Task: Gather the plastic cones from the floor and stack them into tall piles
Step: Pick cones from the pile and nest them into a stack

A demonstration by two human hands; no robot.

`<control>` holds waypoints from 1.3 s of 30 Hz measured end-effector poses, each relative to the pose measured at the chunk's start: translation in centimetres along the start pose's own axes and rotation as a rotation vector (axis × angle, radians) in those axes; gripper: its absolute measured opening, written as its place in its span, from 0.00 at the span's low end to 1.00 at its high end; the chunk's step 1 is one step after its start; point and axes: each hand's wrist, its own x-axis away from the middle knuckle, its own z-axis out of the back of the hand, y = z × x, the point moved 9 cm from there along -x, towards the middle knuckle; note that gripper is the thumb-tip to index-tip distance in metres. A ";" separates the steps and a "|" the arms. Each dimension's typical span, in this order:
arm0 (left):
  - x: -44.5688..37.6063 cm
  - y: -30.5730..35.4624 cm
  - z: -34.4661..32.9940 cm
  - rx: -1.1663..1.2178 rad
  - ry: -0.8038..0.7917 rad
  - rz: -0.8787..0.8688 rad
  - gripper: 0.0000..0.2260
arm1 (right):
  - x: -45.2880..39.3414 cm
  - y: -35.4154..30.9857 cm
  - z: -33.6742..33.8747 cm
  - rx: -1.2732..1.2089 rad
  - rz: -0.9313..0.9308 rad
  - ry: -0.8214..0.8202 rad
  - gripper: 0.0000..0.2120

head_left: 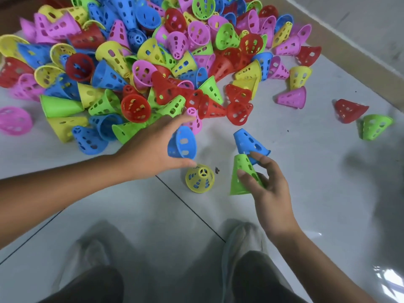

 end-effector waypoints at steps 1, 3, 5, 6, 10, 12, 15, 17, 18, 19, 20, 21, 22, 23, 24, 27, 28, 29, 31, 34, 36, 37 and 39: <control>0.7 0.4 -0.1 0.031 0.008 0.025 0.44 | 0.2 0.0 0.0 -0.013 -0.001 0.002 0.17; 1.7 0.7 -0.4 0.084 0.045 0.067 0.46 | 0.7 -0.1 0.0 -0.022 0.001 0.006 0.17; 2.5 0.8 -0.8 0.115 0.075 0.085 0.43 | 0.9 -0.2 0.0 -0.021 0.002 0.007 0.17; 2.8 0.9 -1.1 0.107 0.078 0.076 0.40 | 1.0 -0.2 0.0 -0.018 -0.002 0.003 0.17; 2.9 1.7 -2.8 0.017 0.020 0.004 0.28 | 1.0 0.0 -0.5 0.013 -0.022 -0.018 0.17; 2.9 1.8 -3.7 0.002 -0.010 -0.040 0.26 | 1.0 0.2 -0.6 0.014 -0.033 -0.010 0.18; 3.1 1.9 -4.0 0.058 0.002 -0.056 0.24 | 1.0 0.2 -0.7 0.018 -0.037 0.005 0.18; 3.4 2.1 -4.0 0.091 -0.008 -0.041 0.23 | 1.0 0.0 -0.9 0.020 -0.038 -0.001 0.18; 3.5 2.2 -4.1 0.099 -0.014 -0.037 0.22 | 1.1 -0.2 -1.1 0.021 -0.035 -0.012 0.18; 3.6 2.3 -4.1 0.105 -0.014 -0.039 0.21 | 1.1 -0.3 -1.4 0.020 -0.030 -0.021 0.18; 3.7 2.3 -4.1 0.118 -0.004 -0.040 0.19 | 1.1 -0.5 -1.6 0.018 -0.023 -0.029 0.18; 3.8 2.4 -3.9 0.143 0.016 -0.037 0.17 | 1.2 -0.8 -1.8 0.019 -0.010 -0.035 0.18; 3.9 2.4 -3.8 0.182 0.040 -0.025 0.15 | 1.3 -1.1 -2.1 0.026 0.007 -0.042 0.18; 3.9 2.6 -3.6 0.240 0.062 -0.007 0.12 | 1.4 -1.4 -2.3 0.036 0.030 -0.054 0.19; 3.8 2.7 -3.4 0.312 0.075 0.017 0.11 | 1.6 -1.8 -2.7 0.047 0.056 -0.073 0.19; 3.4 3.3 -3.5 0.538 0.037 0.112 0.10 | 2.0 -2.7 -4.0 0.063 0.122 -0.150 0.22; 3.3 3.5 -3.5 0.605 0.017 0.141 0.10 | 2.2 -3.0 -4.5 0.075 0.142 -0.176 0.24; 3.2 3.6 -3.6 0.672 0.000 0.166 0.10 | 2.3 -3.2 -4.9 0.103 0.163 -0.195 0.25; 3.1 3.6 -3.6 0.810 -0.020 0.206 0.09 | 2.4 -3.7 -5.5 0.179 0.204 -0.216 0.27; 3.2 3.3 -3.7 0.924 -0.037 0.228 0.07 | 2.5 -4.0 -5.9 0.212 0.216 -0.236 0.29; 3.3 2.9 -3.7 0.957 -0.026 0.242 0.06 | 2.5 -4.2 -5.9 0.226 0.214 -0.230 0.28; 3.3 2.7 -3.6 0.966 -0.007 0.251 0.06 | 2.4 -4.3 -5.7 0.227 0.217 -0.215 0.27; 3.3 2.2 -3.1 0.953 0.042 0.251 0.06 | 2.1 -4.7 -4.9 0.205 0.226 -0.143 0.22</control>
